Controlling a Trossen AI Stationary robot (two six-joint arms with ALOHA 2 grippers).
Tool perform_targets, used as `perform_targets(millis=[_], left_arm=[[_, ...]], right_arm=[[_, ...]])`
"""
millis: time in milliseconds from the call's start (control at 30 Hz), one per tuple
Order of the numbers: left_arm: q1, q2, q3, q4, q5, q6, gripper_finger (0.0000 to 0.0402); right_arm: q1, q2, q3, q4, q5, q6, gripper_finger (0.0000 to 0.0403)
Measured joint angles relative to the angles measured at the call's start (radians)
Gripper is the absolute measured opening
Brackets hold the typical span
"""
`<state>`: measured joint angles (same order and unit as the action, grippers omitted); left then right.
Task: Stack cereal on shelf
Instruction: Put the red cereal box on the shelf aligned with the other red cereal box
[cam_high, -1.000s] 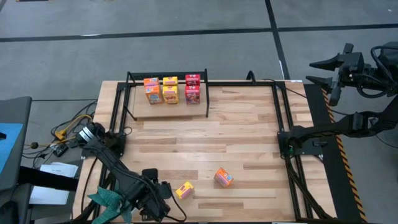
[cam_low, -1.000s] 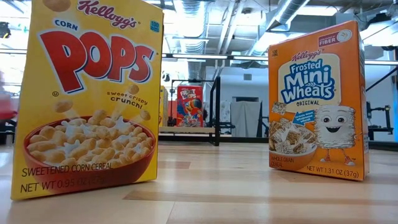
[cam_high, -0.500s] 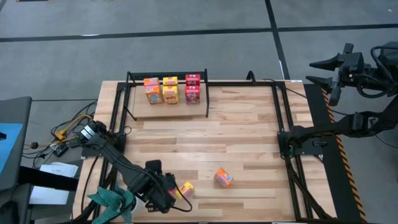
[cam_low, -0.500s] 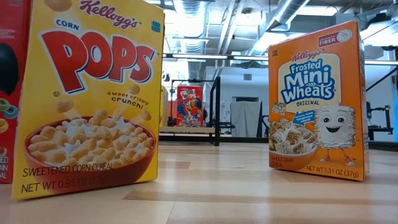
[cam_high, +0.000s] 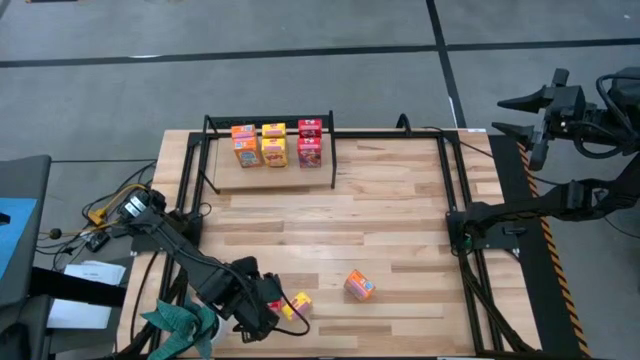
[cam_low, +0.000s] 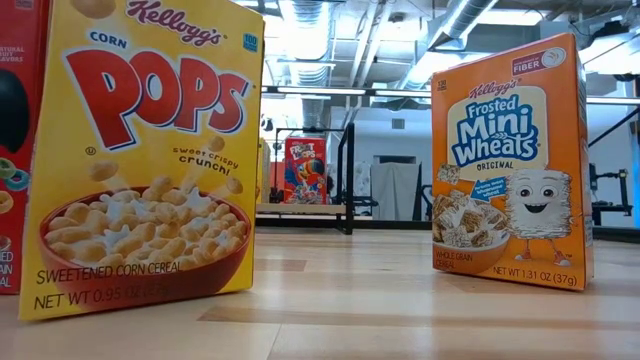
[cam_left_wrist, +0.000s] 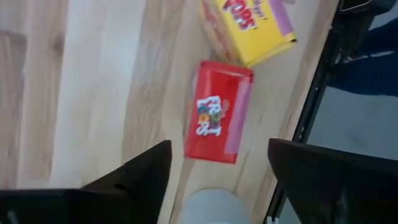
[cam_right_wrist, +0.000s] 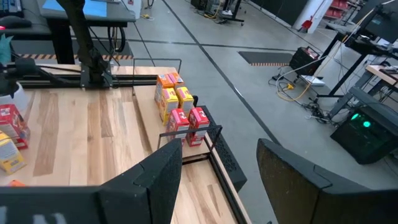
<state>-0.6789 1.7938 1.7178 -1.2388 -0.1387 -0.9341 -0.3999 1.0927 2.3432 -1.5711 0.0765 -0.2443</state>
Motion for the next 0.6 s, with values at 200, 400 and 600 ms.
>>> perform_targets(millis=[200,400,600], left_arm=[[0.009,0.017,0.000,0.015,-0.001,0.051,0.0309],[0.005,0.043,-0.006,0.076,-0.013,0.099,0.0320],[0.005,0.041,-0.067,0.099,-0.046,0.086,0.0320]], right_arm=[[0.000,0.000,0.000,0.000,0.000,0.000,0.0232],[0.000,0.000,0.000,0.000,0.000,0.000,0.0232],[0.000,0.000,0.000,0.000,0.000,0.000,0.0232]])
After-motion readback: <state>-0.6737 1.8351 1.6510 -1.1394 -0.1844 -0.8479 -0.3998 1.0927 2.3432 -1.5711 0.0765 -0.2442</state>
